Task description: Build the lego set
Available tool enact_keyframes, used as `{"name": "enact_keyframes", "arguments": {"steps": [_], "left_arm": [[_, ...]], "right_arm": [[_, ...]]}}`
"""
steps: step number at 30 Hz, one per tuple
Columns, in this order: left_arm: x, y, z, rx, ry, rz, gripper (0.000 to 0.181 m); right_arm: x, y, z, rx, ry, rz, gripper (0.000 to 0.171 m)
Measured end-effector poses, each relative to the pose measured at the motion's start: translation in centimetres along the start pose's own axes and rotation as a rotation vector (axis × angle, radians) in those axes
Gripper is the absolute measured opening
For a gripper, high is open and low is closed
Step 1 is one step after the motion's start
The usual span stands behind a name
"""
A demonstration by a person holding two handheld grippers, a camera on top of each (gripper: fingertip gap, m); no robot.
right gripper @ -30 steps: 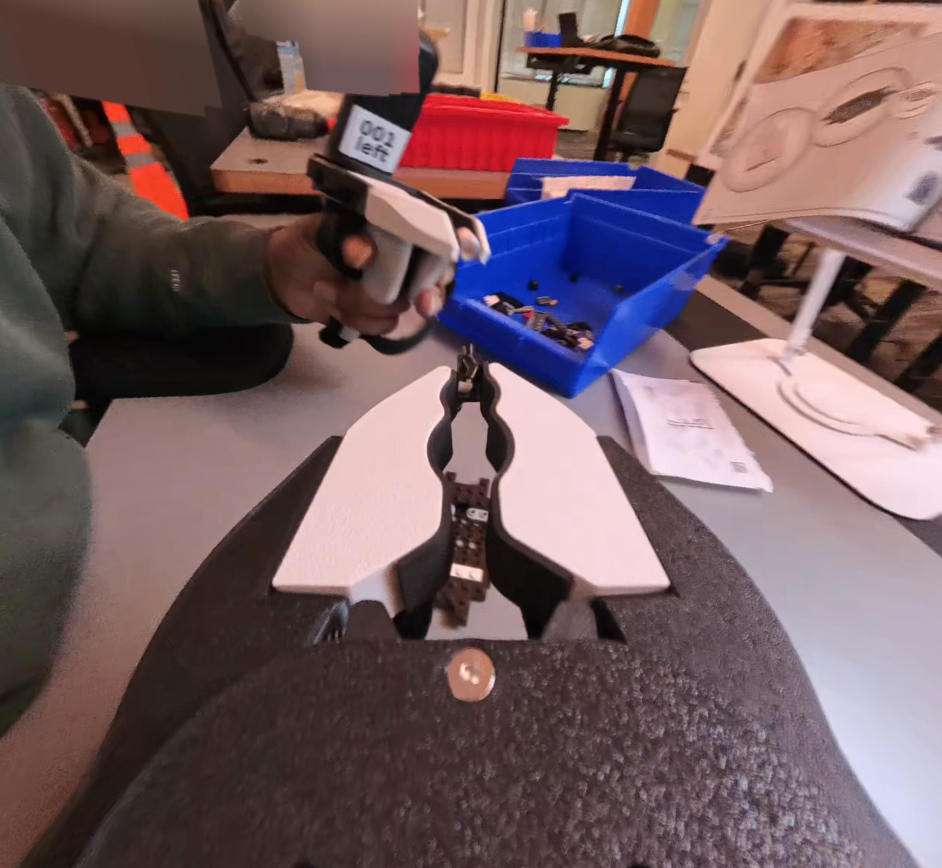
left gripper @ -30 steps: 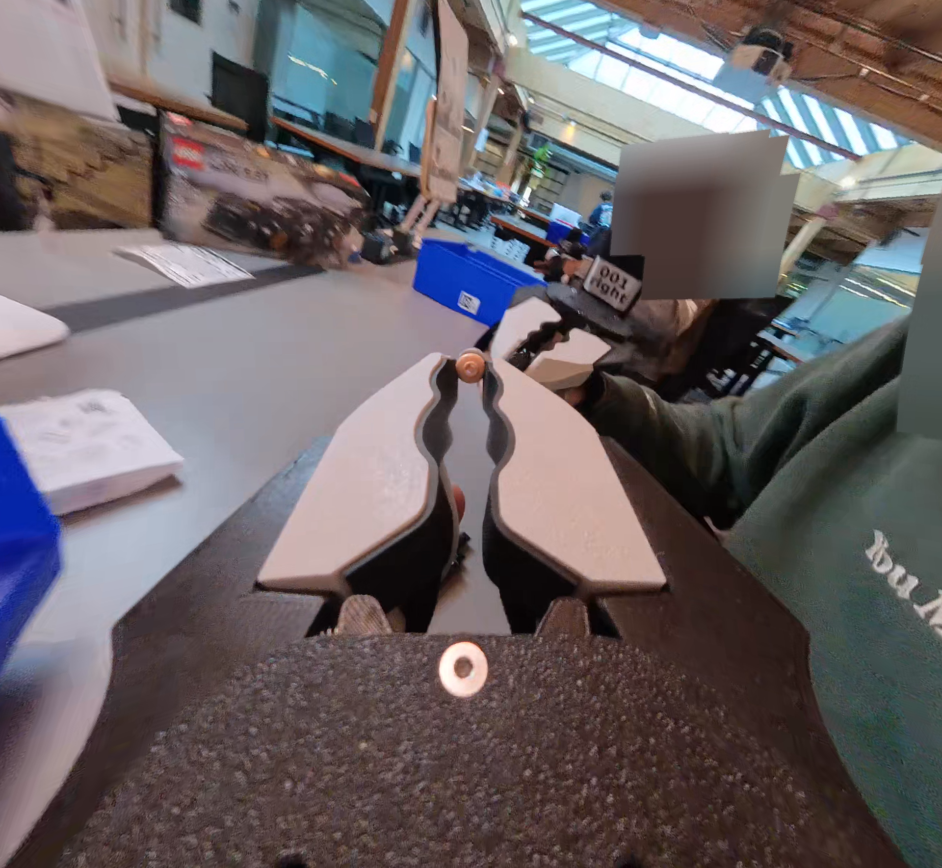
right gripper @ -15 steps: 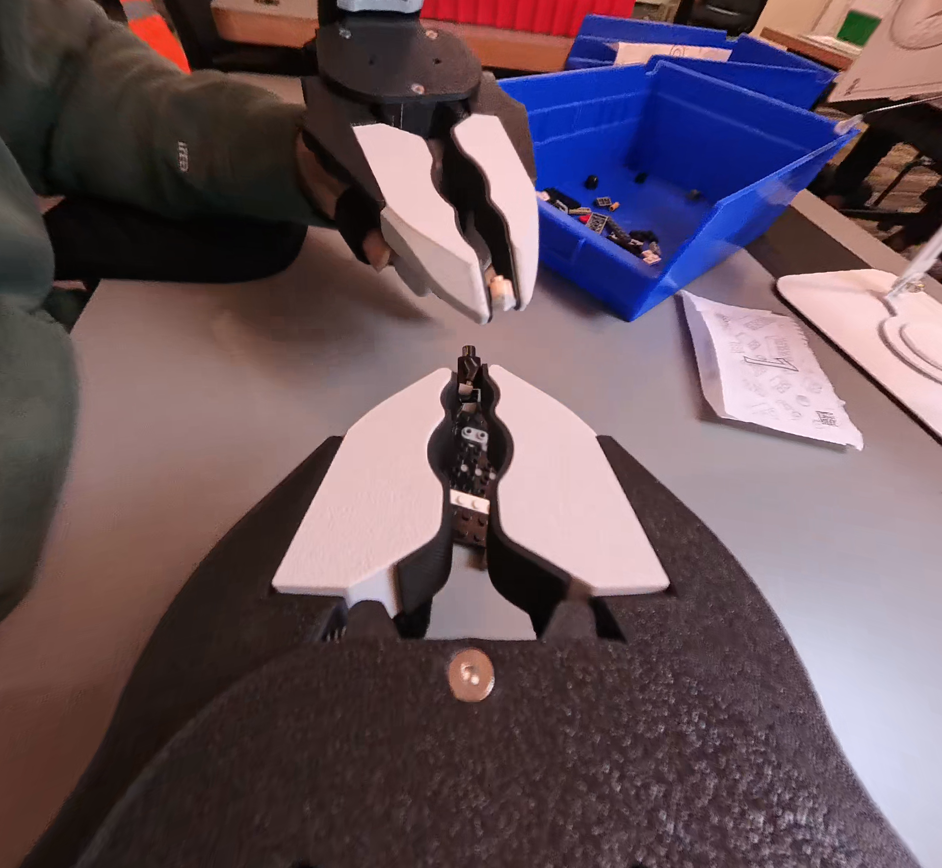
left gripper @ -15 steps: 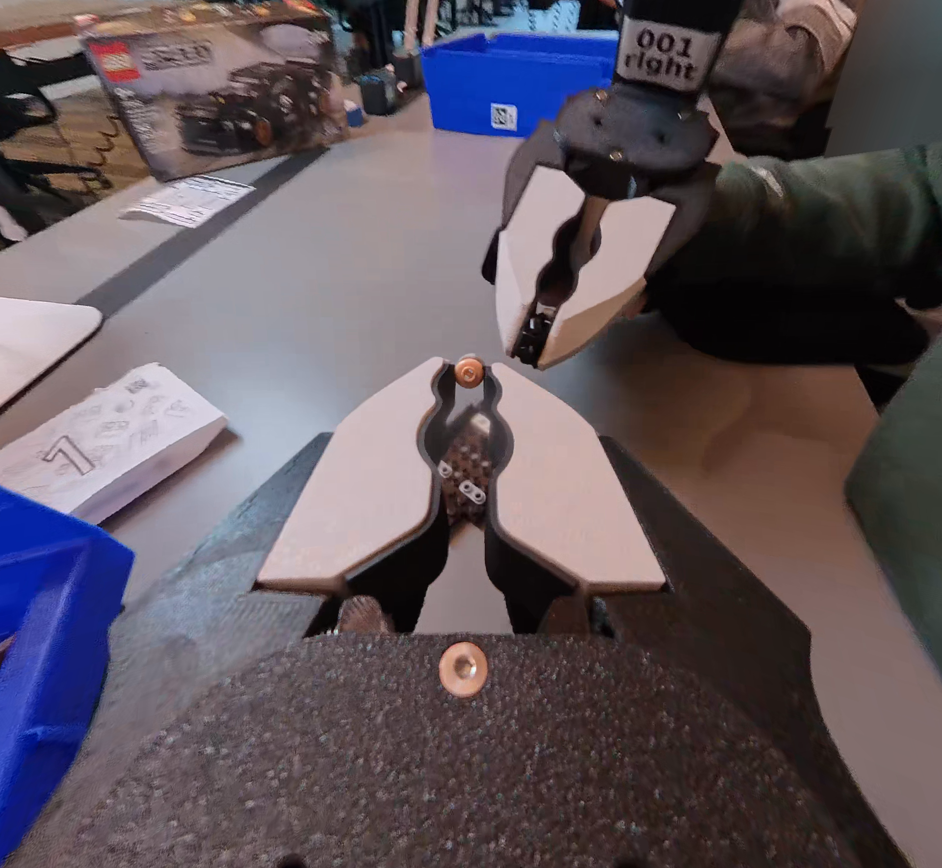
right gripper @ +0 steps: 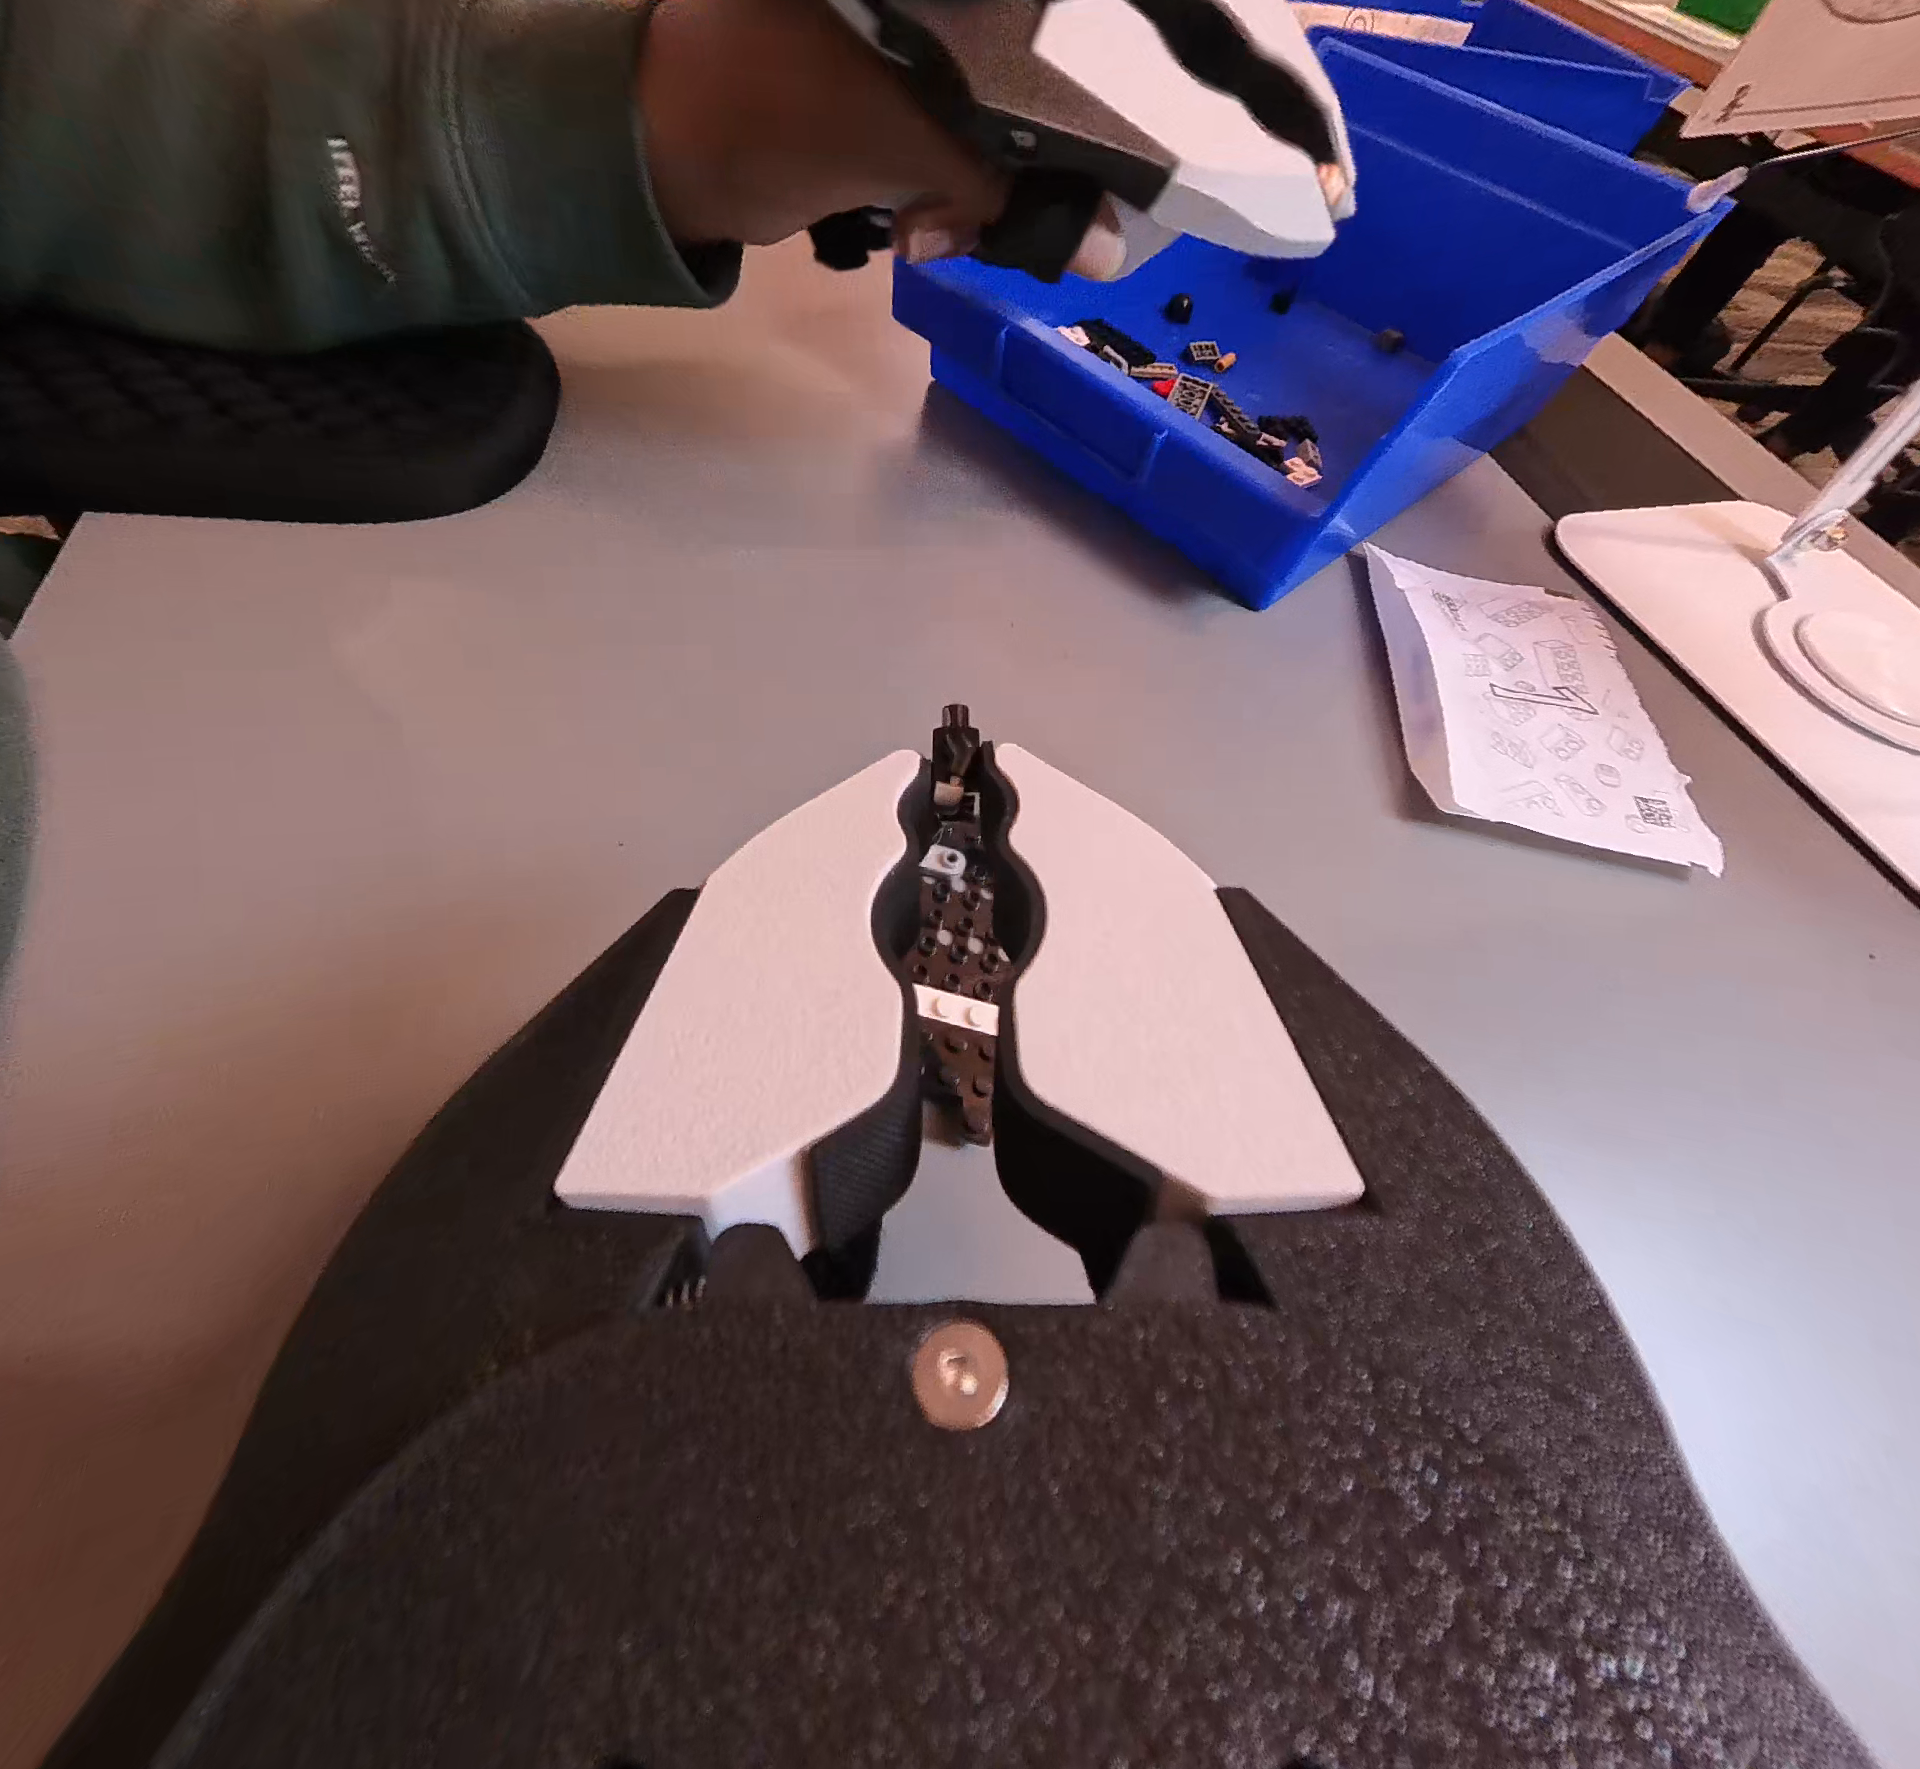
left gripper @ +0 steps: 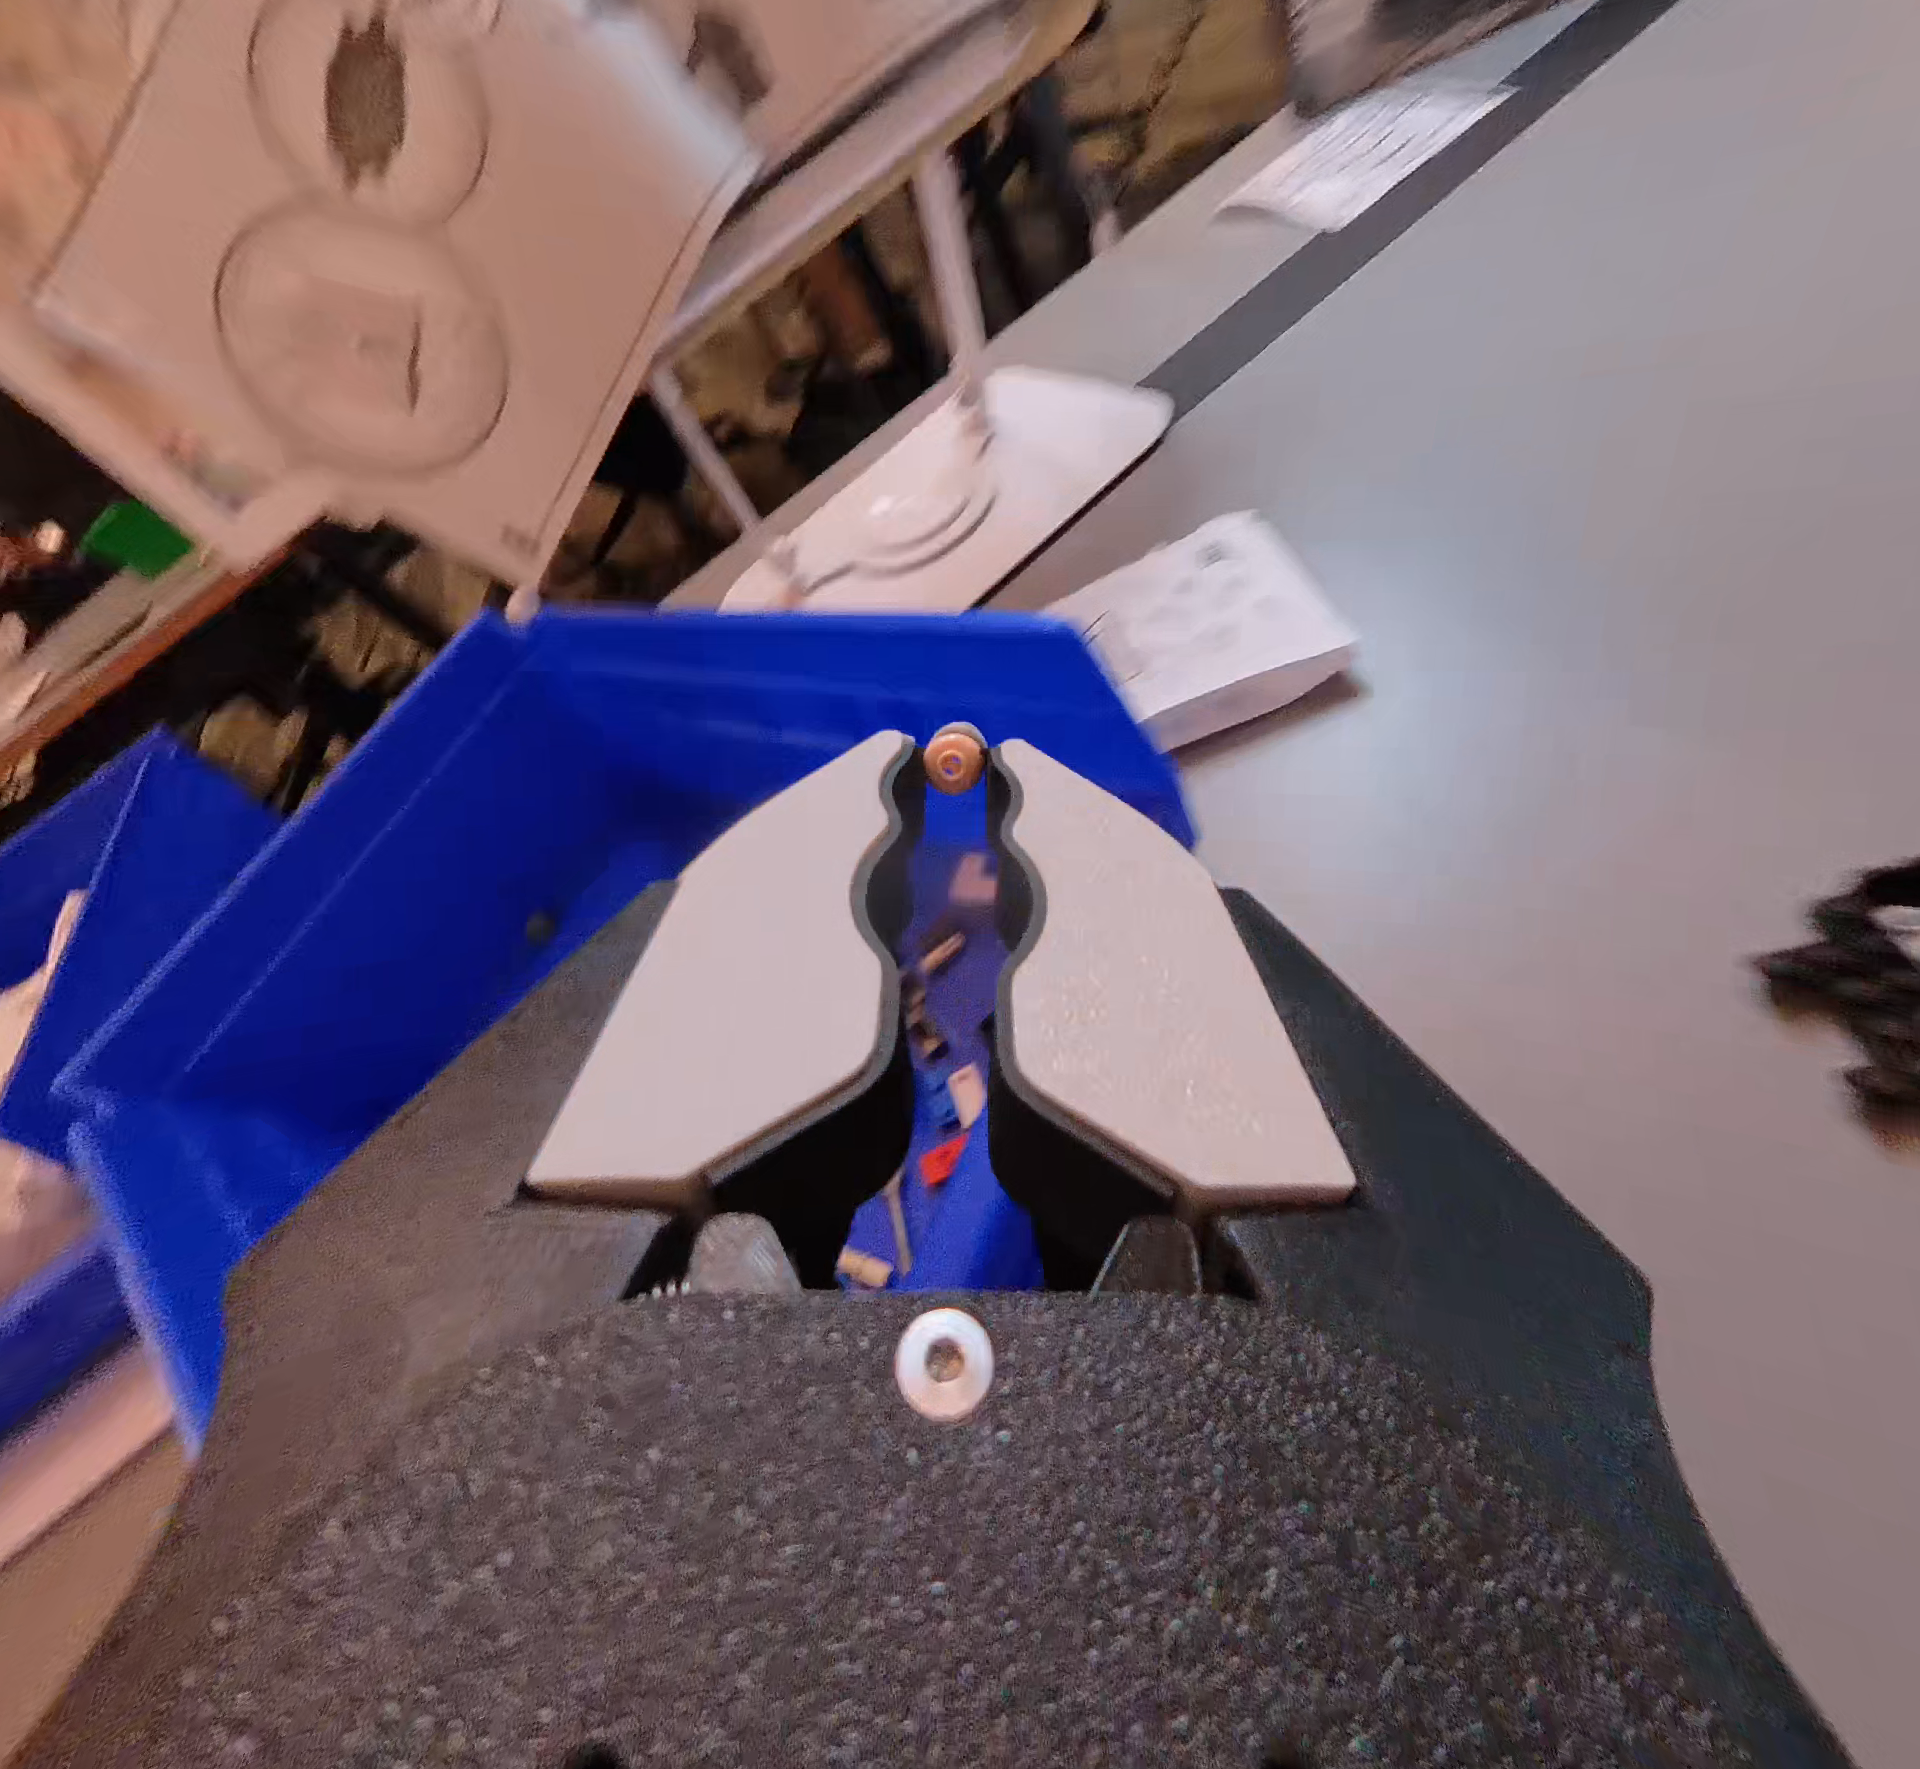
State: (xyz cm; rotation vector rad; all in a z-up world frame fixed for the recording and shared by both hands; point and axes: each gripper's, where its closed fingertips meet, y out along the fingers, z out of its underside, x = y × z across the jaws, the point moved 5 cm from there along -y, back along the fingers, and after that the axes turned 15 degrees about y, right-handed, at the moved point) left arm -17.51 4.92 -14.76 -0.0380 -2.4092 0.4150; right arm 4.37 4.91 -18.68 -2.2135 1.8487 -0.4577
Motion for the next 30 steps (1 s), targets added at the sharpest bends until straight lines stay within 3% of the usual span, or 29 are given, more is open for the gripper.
{"name": "enact_keyframes", "arguments": {"steps": [5, 11, 20, 30], "left_arm": [[1.0, 1.2, 2.7, 0.094, -0.062, 0.005, 0.014], [1.5, 1.1, 3.5, 0.105, -0.096, 0.005, 0.018], [3.7, -1.1, 2.6, -0.06, -0.364, 0.036, 0.015], [2.2, -0.9, 3.9, 0.017, -0.29, 0.118, 0.013]], "right_arm": [[0.1, 0.0, 0.1, 0.01, -0.019, 0.009, 0.008], [-0.2, -0.2, 0.3, 0.02, -0.011, 0.024, 0.008], [-0.5, -0.2, 0.4, 0.018, -0.007, 0.031, 0.008], [-1.0, 0.0, 0.8, 0.024, 0.001, 0.056, 0.008]]}}
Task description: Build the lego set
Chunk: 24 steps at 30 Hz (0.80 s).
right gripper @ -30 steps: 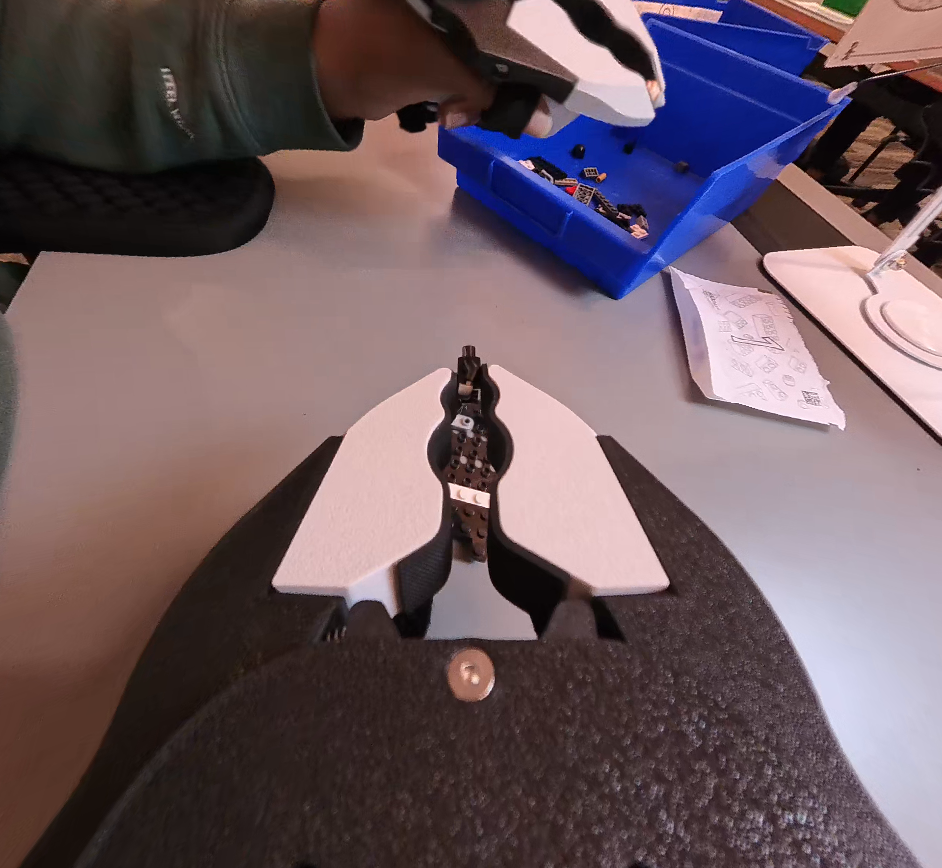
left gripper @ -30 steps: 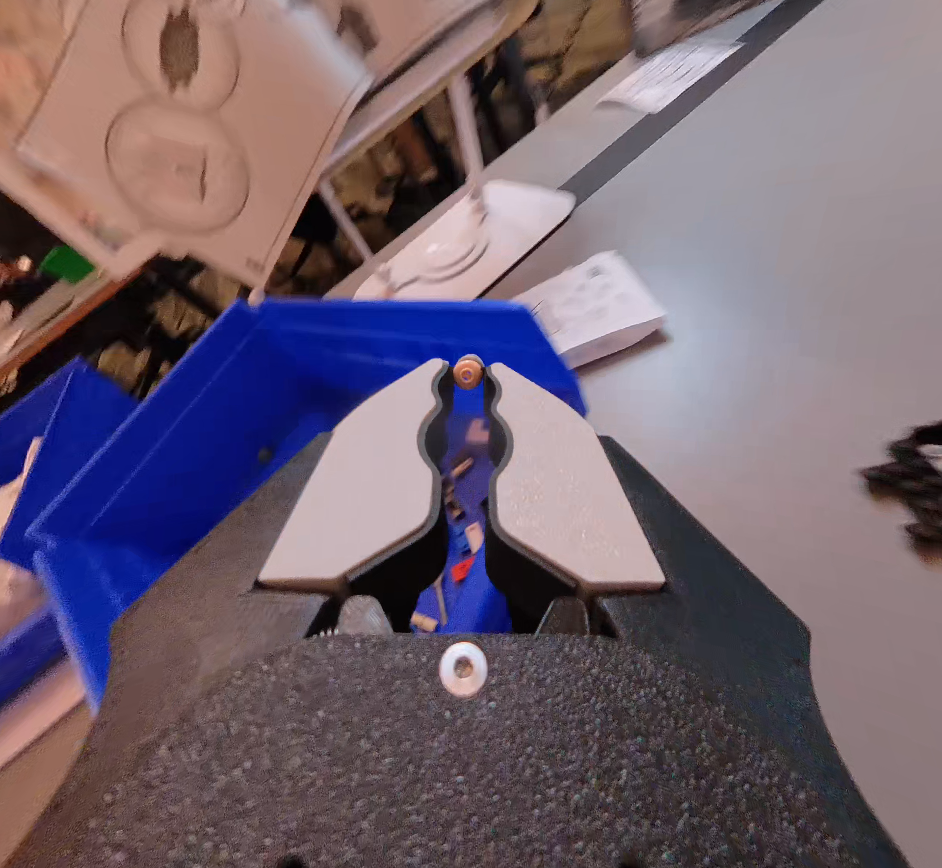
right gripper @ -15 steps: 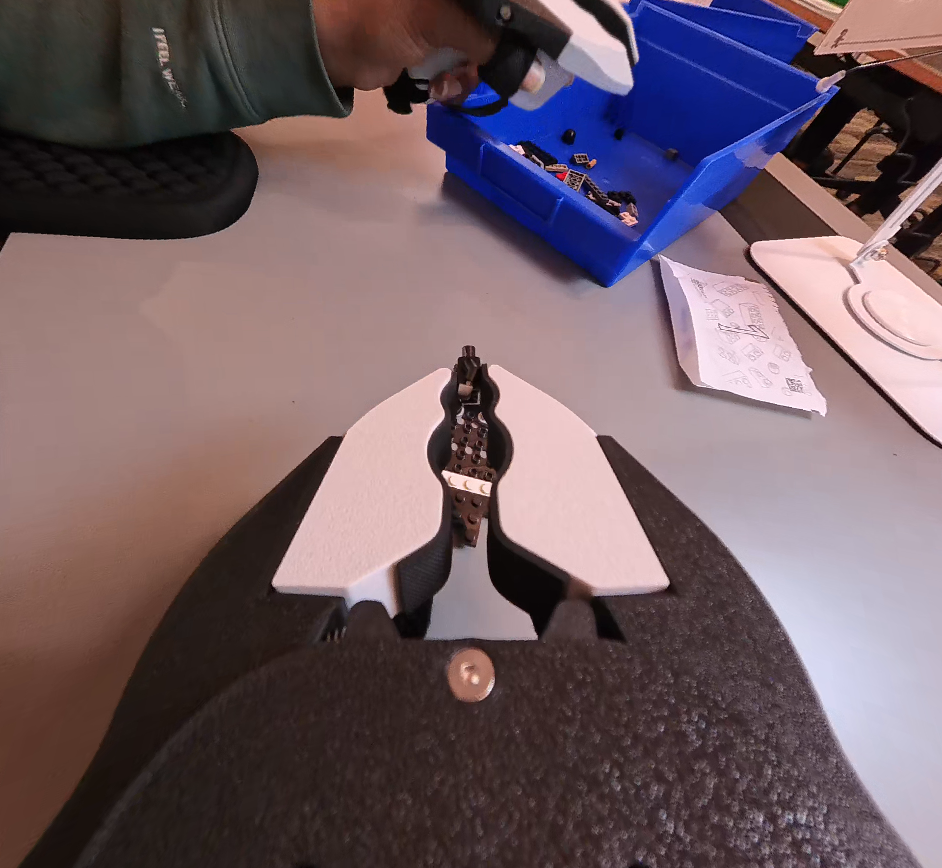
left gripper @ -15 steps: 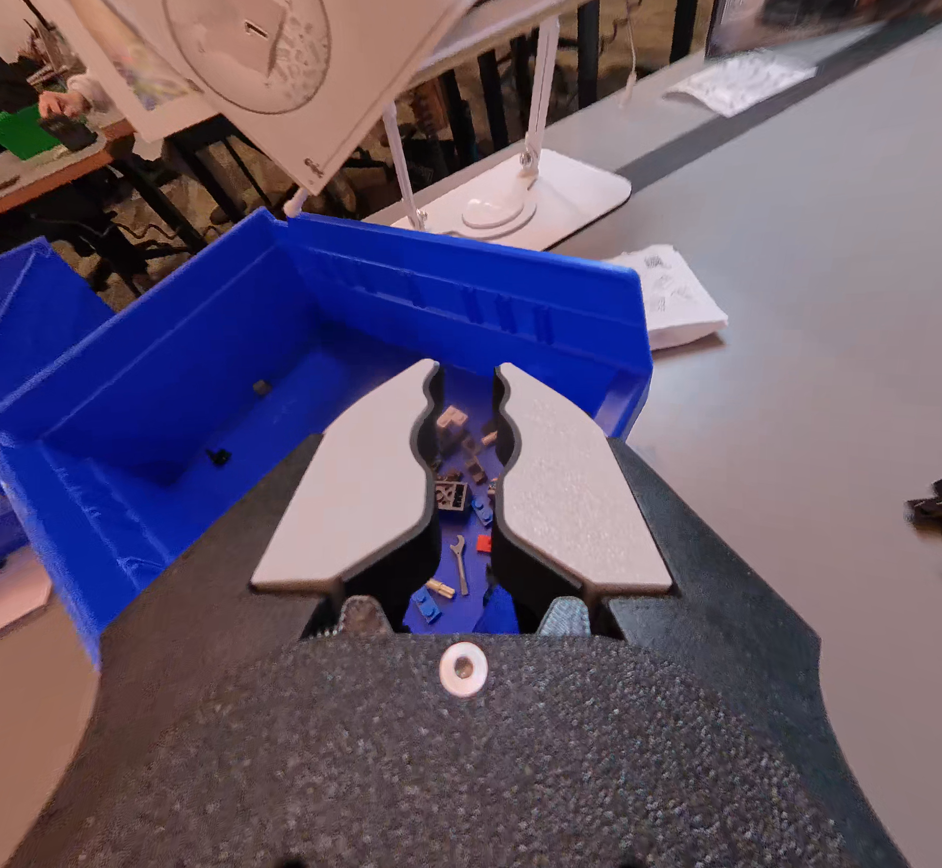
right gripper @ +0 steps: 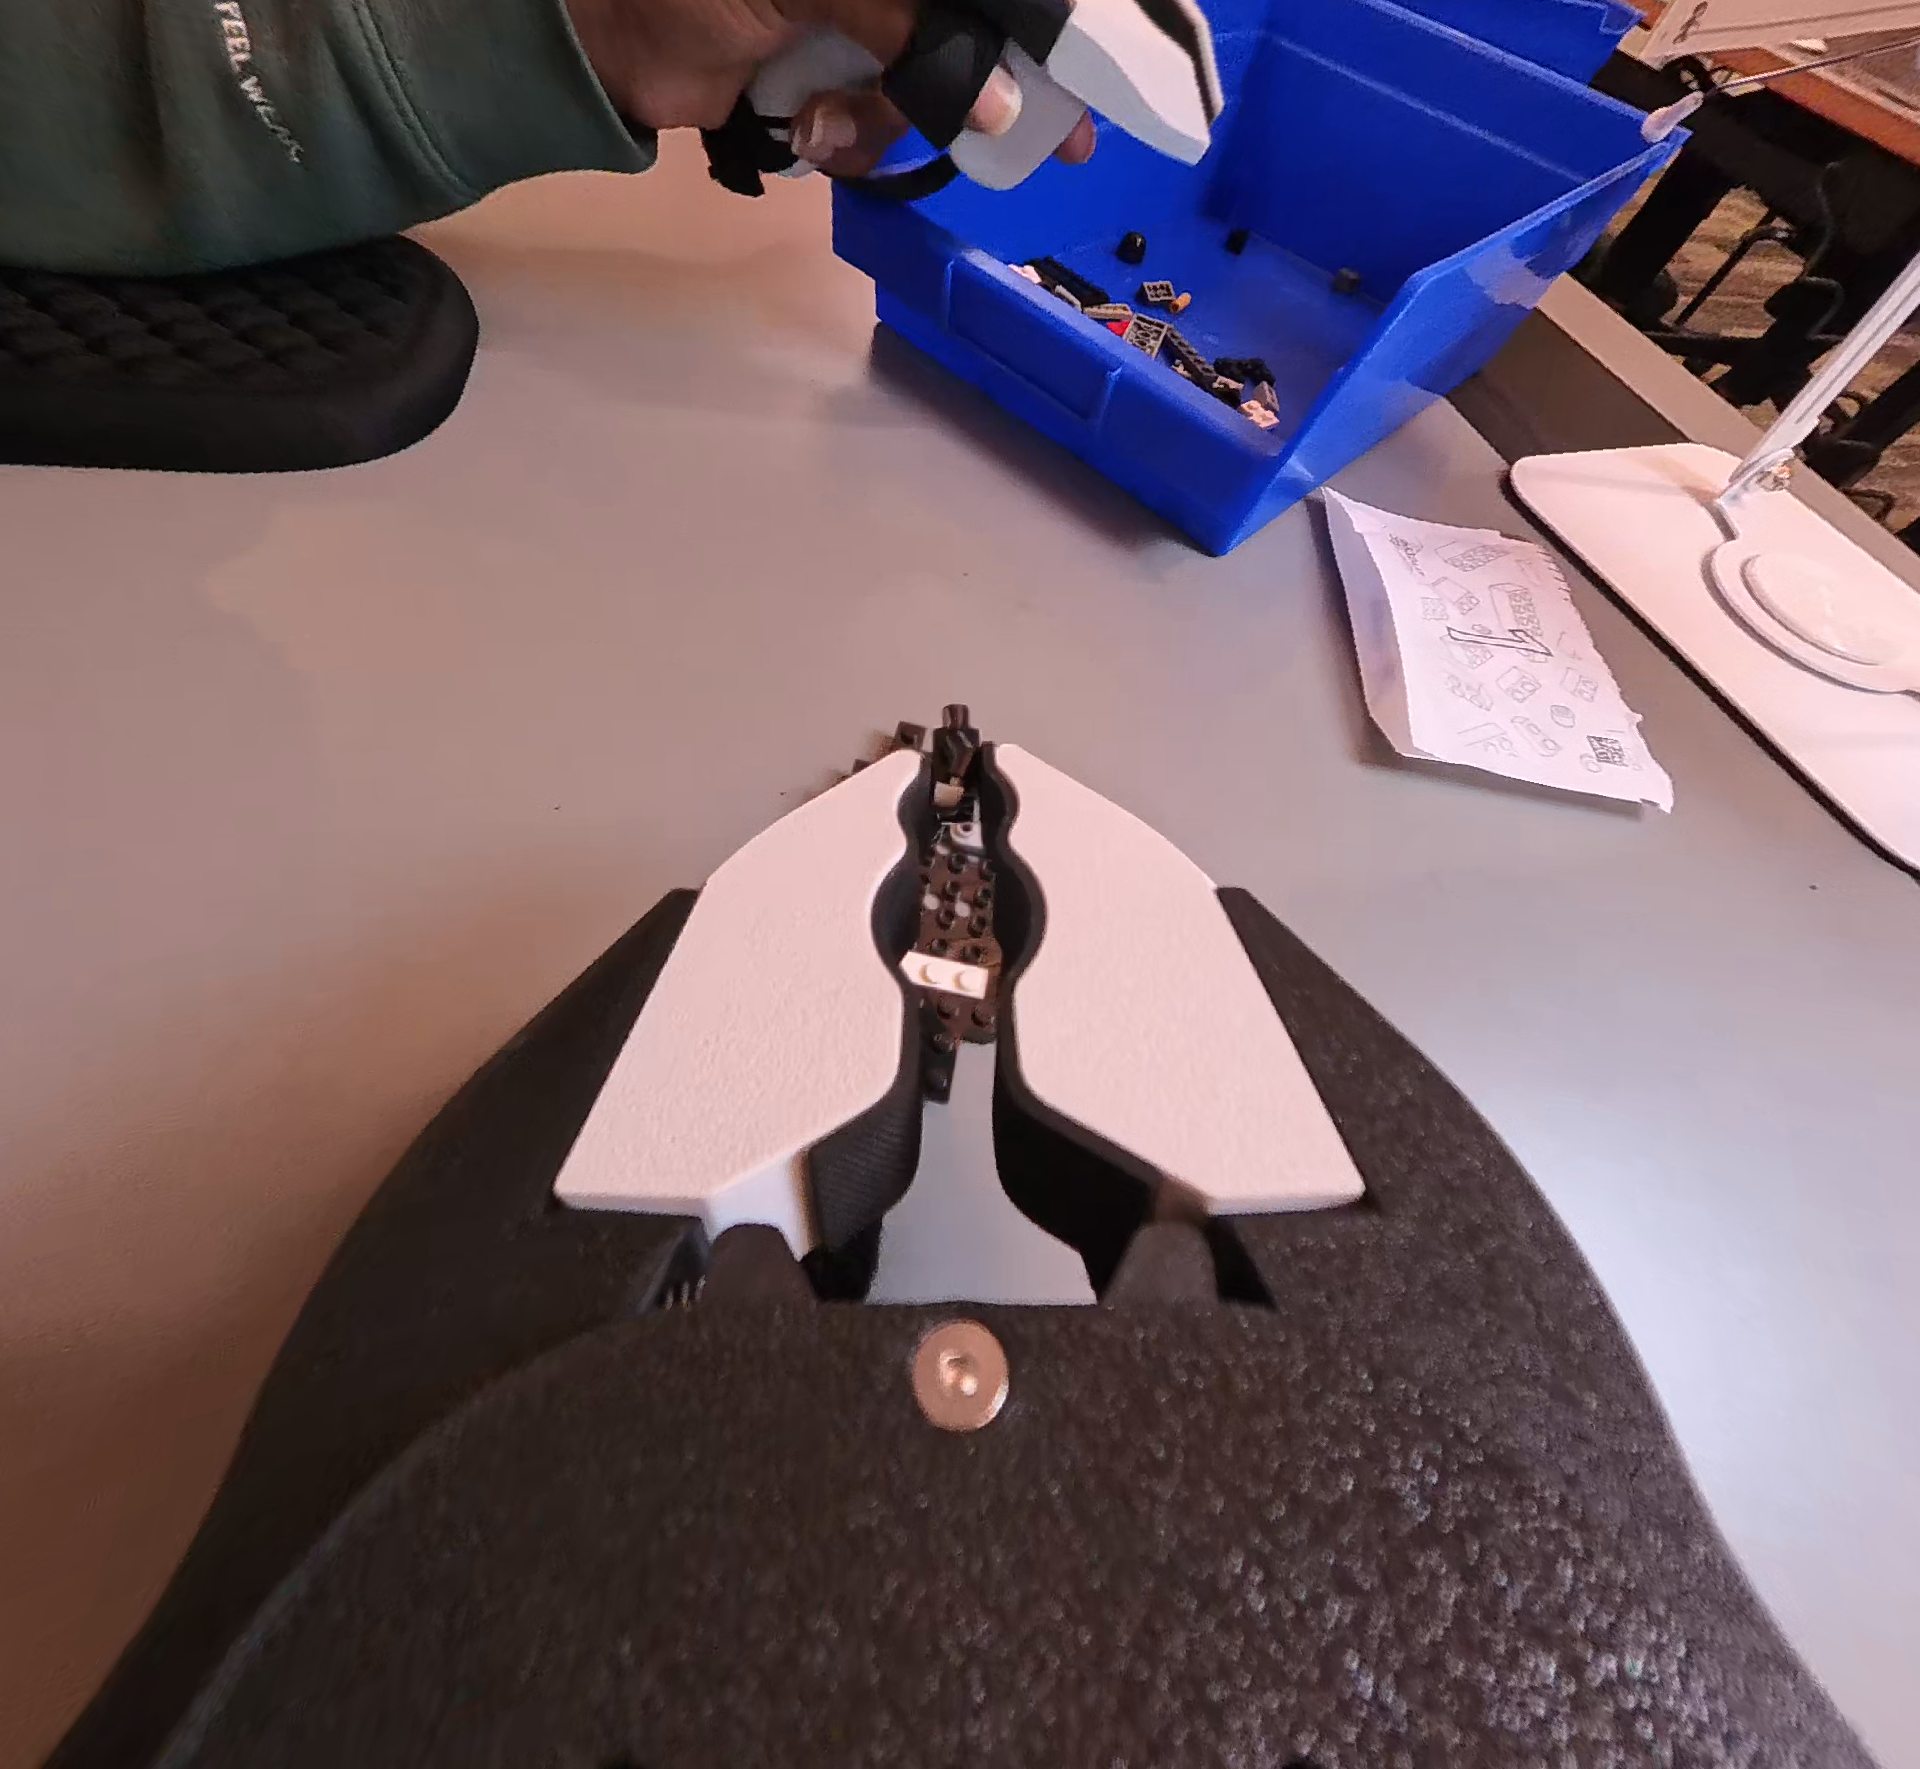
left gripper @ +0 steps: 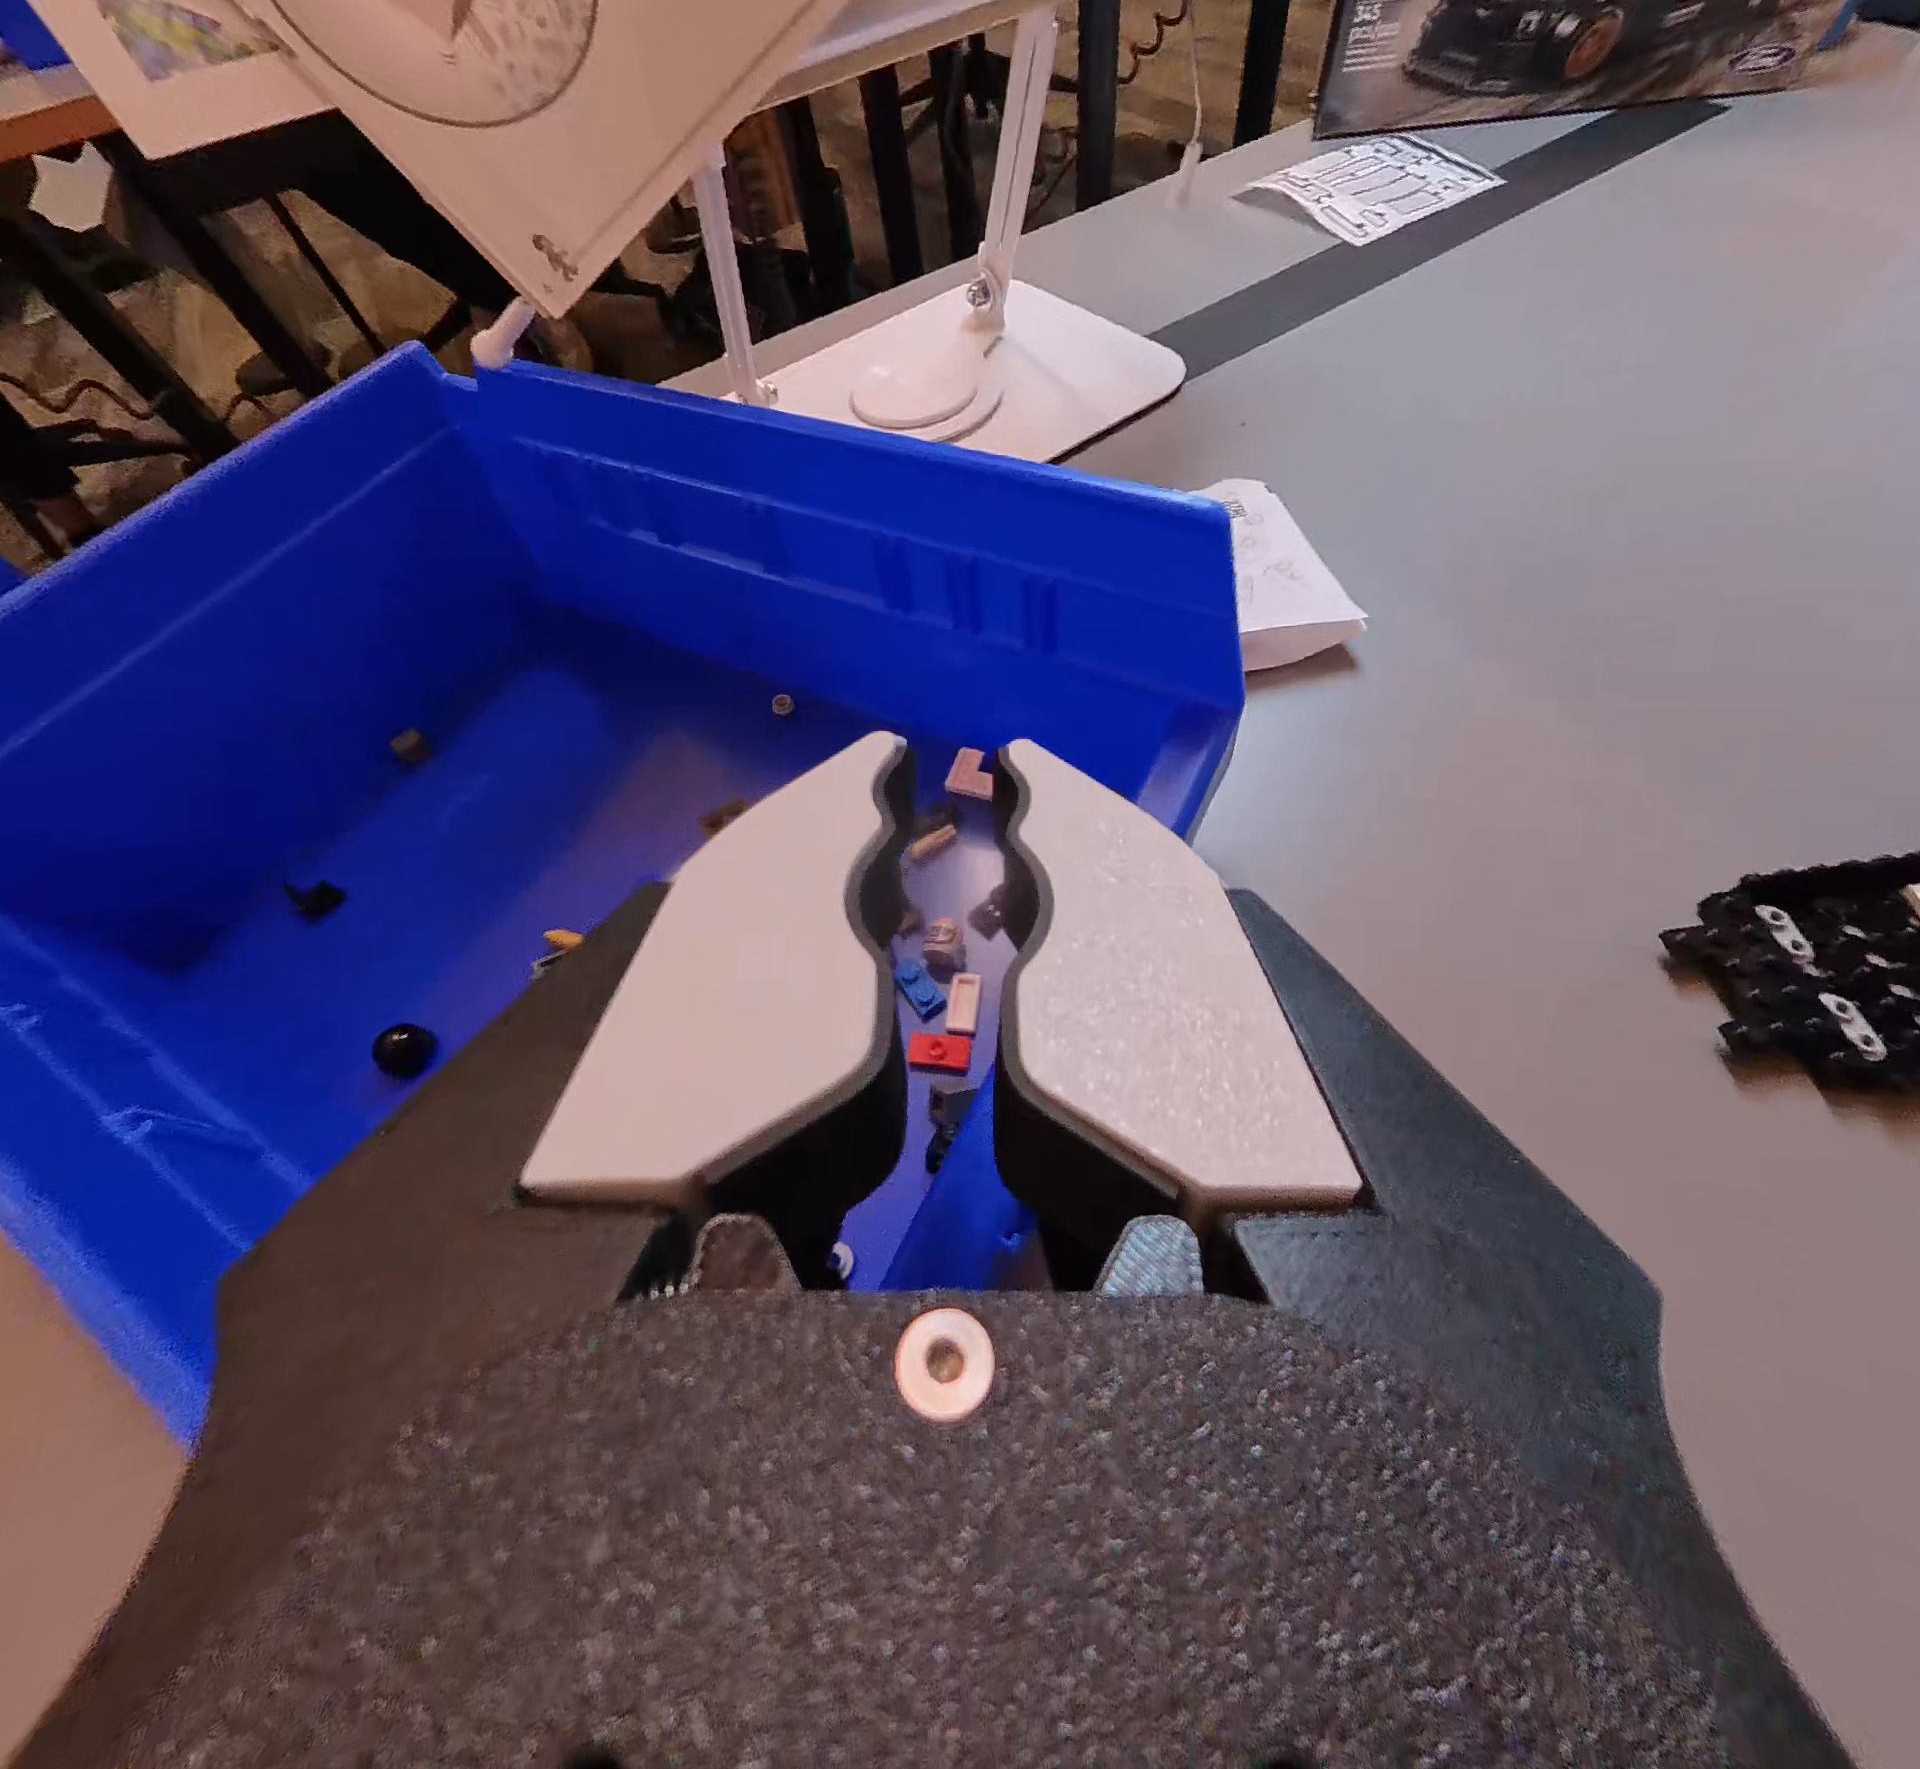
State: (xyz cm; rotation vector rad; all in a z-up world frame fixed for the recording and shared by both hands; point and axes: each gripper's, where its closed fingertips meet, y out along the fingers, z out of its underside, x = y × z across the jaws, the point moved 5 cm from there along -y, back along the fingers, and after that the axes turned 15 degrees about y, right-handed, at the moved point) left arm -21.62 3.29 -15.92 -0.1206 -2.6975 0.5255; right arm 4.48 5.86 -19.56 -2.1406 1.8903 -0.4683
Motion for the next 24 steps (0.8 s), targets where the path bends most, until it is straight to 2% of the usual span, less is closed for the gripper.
{"name": "enact_keyframes", "arguments": {"steps": [4, 5, 7, 10, 13, 15, 18, 21, 24], "left_arm": [[-1.5, -0.3, -0.6, -0.045, 0.02, 0.11, 0.012], [-2.3, -0.4, -0.9, -0.062, 0.021, 0.179, 0.012], [-4.9, -0.9, -1.7, -0.124, -0.025, 0.414, 0.011], [-9.2, -1.5, -3.2, -0.222, -0.205, 0.739, 0.015], [-13.4, -1.3, -3.9, -0.208, -0.371, 0.996, 0.029], [-15.2, -1.0, -3.9, -0.182, -0.442, 1.074, 0.034], [-16.6, -1.1, -4.5, -0.196, -0.552, 1.187, 0.03], [-16.9, -0.8, -4.5, -0.193, -0.514, 1.163, 0.015], [-16.9, -0.9, -4.6, -0.194, -0.477, 1.134, 0.014]], "right_arm": [[-0.3, -0.1, -0.3, -0.032, 0.012, 0.017, 0.008], [-0.3, -0.1, -0.5, -0.047, 0.012, 0.025, 0.008], [-0.4, -0.3, -0.9, -0.084, 0.004, 0.041, 0.008], [0.0, -0.4, -1.7, -0.137, -0.029, 0.058, 0.008], [0.8, -0.3, -2.2, -0.173, -0.09, 0.067, 0.008], [1.3, -0.2, -2.3, -0.175, -0.13, 0.073, 0.008], [1.9, 0.0, -2.2, -0.163, -0.177, 0.073, 0.008], [2.1, 0.0, -2.2, -0.161, -0.19, 0.069, 0.008], [2.1, 0.0, -2.2, -0.164, -0.191, 0.072, 0.008]]}}
